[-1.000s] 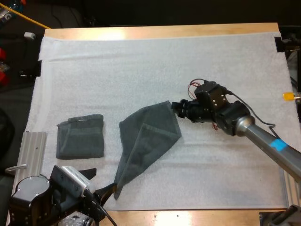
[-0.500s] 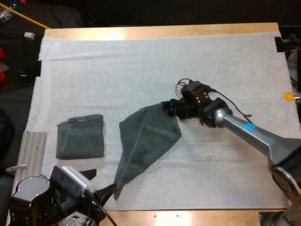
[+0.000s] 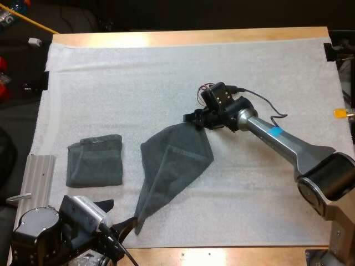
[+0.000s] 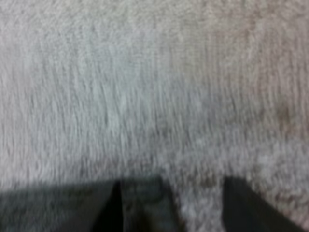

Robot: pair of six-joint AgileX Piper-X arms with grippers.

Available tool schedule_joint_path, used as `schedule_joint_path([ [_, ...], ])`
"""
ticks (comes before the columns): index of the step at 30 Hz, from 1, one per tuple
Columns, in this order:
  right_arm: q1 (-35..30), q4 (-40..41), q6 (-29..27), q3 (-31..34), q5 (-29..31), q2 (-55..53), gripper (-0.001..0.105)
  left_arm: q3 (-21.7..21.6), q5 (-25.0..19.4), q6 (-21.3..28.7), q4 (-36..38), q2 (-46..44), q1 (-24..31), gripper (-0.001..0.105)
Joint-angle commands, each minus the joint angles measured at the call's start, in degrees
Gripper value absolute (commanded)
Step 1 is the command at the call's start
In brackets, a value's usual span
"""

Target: Pick towel from pile, fold and stack

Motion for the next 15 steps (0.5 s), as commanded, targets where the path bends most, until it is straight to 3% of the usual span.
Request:
schedule_joint_path([
  [1,0.9,1.0,-1.5,-0.3,-0.7,0.7,0.047,-0.1,0.3,-0.2,0.2,0.2,-0.2,0.065],
  [9,1.5,7.0,-4.3,-0.3,-1.4,1.9,0.045,-0.1,0.3,-0.2,0.2,0.2,-0.2,0.065],
  [11,1.6,7.4,-4.4,-0.3,-0.4,1.9,0.037,-0.1,0.3,-0.2,0.2,0.2,-0.2,0.065],
  [15,1.7,7.4,-4.3,-0.3,-2.4,1.9,0.009,-0.1,0.3,-0.2,0.2,0.2,-0.2,0.065],
])
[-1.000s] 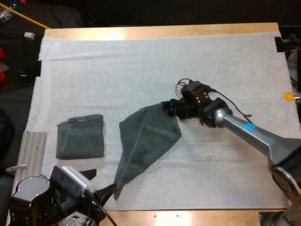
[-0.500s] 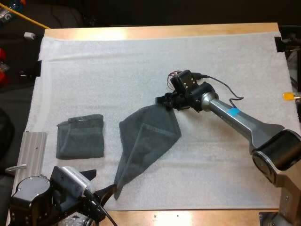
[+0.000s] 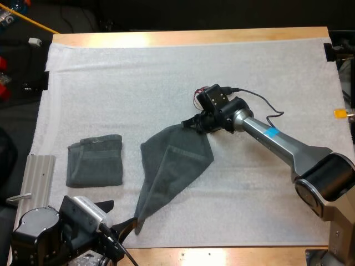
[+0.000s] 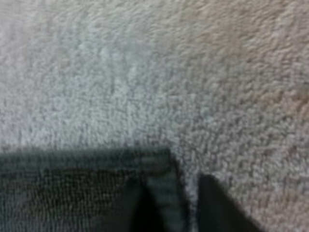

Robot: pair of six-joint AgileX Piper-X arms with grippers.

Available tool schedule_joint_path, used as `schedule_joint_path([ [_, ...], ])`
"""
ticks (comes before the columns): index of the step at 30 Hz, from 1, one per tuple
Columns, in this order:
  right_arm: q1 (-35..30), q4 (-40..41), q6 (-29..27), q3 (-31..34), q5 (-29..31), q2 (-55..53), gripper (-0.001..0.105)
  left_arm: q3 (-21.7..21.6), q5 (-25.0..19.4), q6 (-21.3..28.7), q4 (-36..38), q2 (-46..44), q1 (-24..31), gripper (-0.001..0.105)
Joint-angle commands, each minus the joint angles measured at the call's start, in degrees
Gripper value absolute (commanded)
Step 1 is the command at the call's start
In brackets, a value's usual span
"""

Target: Pick towel from pile, fold and stack

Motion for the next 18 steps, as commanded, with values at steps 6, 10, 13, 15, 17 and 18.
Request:
schedule_joint_path([
  [6,0.4,3.0,-0.2,0.6,-6.8,1.5,0.000,-0.1,0.3,-0.2,-0.2,0.2,-0.2,0.065],
  [10,0.4,4.4,-0.2,0.5,-8.0,1.0,0.000,-0.1,0.3,-0.2,-0.2,0.2,-0.2,0.065],
  [13,0.4,7.1,-1.1,0.5,-3.1,-0.4,0.000,-0.1,0.3,-0.2,-0.2,0.2,-0.2,0.065],
  [15,0.4,9.2,-3.0,0.5,2.2,-1.6,0.000,-0.1,0.3,-0.2,-0.2,0.2,-0.2,0.065],
  [17,0.4,11.8,-5.4,0.5,8.8,-3.1,0.000,-0.1,0.3,-0.2,-0.2,0.2,-0.2,0.065],
  [18,0.4,13.8,-7.7,0.5,12.7,-4.1,0.000,-0.1,0.3,-0.2,-0.3,0.2,-0.2,0.065],
])
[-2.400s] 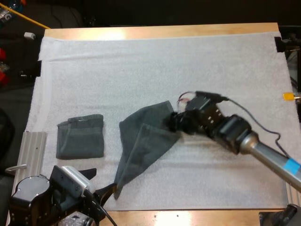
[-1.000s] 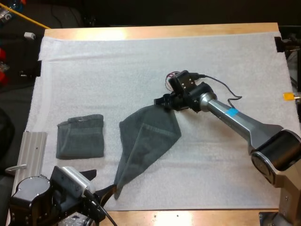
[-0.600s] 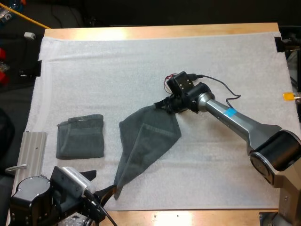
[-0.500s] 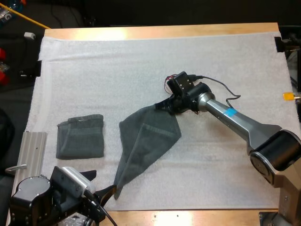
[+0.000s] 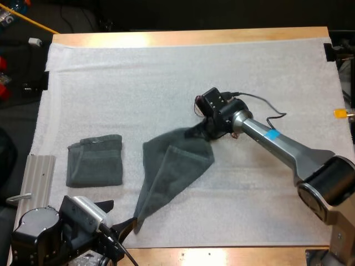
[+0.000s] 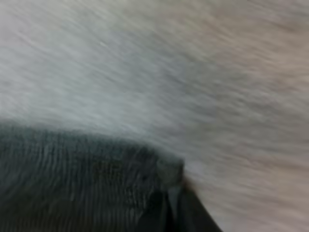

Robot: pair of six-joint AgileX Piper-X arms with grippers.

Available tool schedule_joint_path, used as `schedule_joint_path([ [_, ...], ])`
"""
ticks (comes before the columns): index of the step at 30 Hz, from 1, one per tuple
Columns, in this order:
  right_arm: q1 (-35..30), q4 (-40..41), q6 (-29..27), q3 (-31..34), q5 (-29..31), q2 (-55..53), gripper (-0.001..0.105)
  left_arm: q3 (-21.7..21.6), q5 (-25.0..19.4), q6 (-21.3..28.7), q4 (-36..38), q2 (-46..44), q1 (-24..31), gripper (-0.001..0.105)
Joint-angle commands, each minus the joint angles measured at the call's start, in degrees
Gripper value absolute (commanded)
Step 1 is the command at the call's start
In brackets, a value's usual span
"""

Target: Pick towel from pile, fold and stack

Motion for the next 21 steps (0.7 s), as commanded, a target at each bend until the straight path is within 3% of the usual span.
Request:
schedule_joint_path([
  [1,-0.2,4.7,-4.0,0.2,8.0,-2.1,0.000,-0.1,0.3,-0.2,-0.4,0.2,-0.2,0.065],
  [4,-0.2,10.3,-9.3,0.2,16.5,-3.5,0.000,-0.1,0.3,-0.2,-0.8,0.2,-0.2,0.065],
  [10,-0.3,17.9,-13.3,0.3,29.9,-5.5,0.000,-0.1,0.3,0.1,-2.0,0.2,-0.2,0.065],
  [17,-0.3,22.1,-15.0,0.3,31.2,-6.5,0.000,0.6,-0.1,0.3,-4.9,0.2,-0.2,0.065],
  [21,-0.3,22.3,-14.1,0.3,28.1,-6.5,0.000,2.9,-3.7,0.3,-10.6,3.5,-0.2,0.065],
])
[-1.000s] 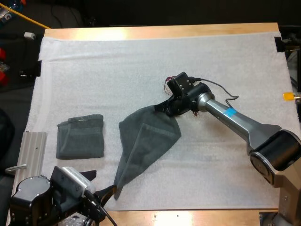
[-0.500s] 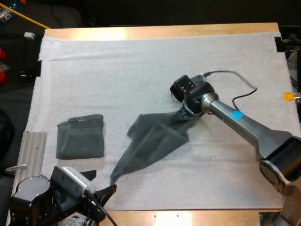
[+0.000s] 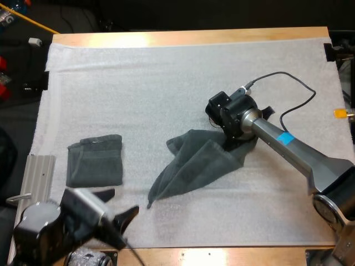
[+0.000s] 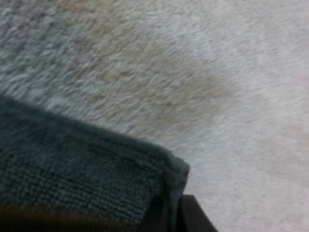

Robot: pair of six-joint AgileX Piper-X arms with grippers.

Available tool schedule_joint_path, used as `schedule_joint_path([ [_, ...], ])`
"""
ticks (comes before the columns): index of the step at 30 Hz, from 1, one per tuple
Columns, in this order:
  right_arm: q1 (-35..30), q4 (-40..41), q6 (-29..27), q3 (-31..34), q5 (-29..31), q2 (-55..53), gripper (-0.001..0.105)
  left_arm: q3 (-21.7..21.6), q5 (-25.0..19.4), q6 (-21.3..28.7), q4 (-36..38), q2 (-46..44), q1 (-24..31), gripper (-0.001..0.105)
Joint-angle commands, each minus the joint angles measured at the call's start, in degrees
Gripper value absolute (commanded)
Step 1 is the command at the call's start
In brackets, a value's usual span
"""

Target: Pick towel from pile, fold and stack

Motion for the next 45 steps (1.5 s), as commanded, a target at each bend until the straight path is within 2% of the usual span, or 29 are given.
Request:
schedule_joint_path([
  [1,-0.3,0.0,1.9,-0.1,-0.6,-0.6,0.000,0.7,-1.8,0.0,-2.8,2.7,-0.2,0.065],
  [4,-0.3,-0.8,8.3,-0.1,-0.7,-1.0,0.000,0.8,-1.8,0.0,-5.1,9.3,-0.2,0.065],
  [9,-1.0,-1.0,13.4,-0.1,-1.6,-2.6,0.003,0.8,-1.8,0.0,-7.6,20.0,-0.2,0.065],
  [11,-2.0,-1.1,13.8,-0.1,-2.7,-3.6,0.013,0.8,-1.8,0.2,-8.9,23.3,-0.2,0.065],
  [13,-3.7,-1.1,14.0,-0.1,-3.7,-5.0,0.033,0.8,-1.8,1.1,-11.2,27.2,-0.2,0.065],
  [16,-6.5,-1.0,13.4,-0.1,-5.8,-6.7,0.056,0.8,-1.8,1.7,-14.9,31.8,-0.2,0.065],
  [18,-8.0,-1.0,13.4,-0.1,-6.8,-7.8,0.059,0.8,-1.8,1.7,-16.8,34.1,-0.2,0.065],
  [23,-12.0,-2.5,13.4,-0.1,-13.6,-9.7,0.059,0.8,-1.8,1.7,-21.1,39.5,-0.2,0.065],
  [28,-15.8,-4.4,13.4,-0.1,-23.1,-9.8,0.058,-0.3,-1.8,1.7,-22.4,46.8,-0.2,0.065],
  [32,-17.9,-7.4,13.6,0.0,-28.0,-9.7,0.051,-3.3,-1.8,1.7,-22.4,52.5,-0.2,0.065],
  [34,-19.2,-8.7,14.2,0.5,-31.8,-9.7,0.044,-5.6,-1.8,1.5,-22.4,56.4,-0.2,0.065],
  [36,-20.1,-9.6,14.5,1.7,-33.7,-9.7,0.042,-7.4,-1.8,1.3,-22.4,59.4,-0.2,0.065],
  [45,-20.9,-11.3,15.3,10.1,-34.0,-9.7,0.042,-14.2,-1.8,1.0,-21.9,72.2,-1.5,0.065],
])
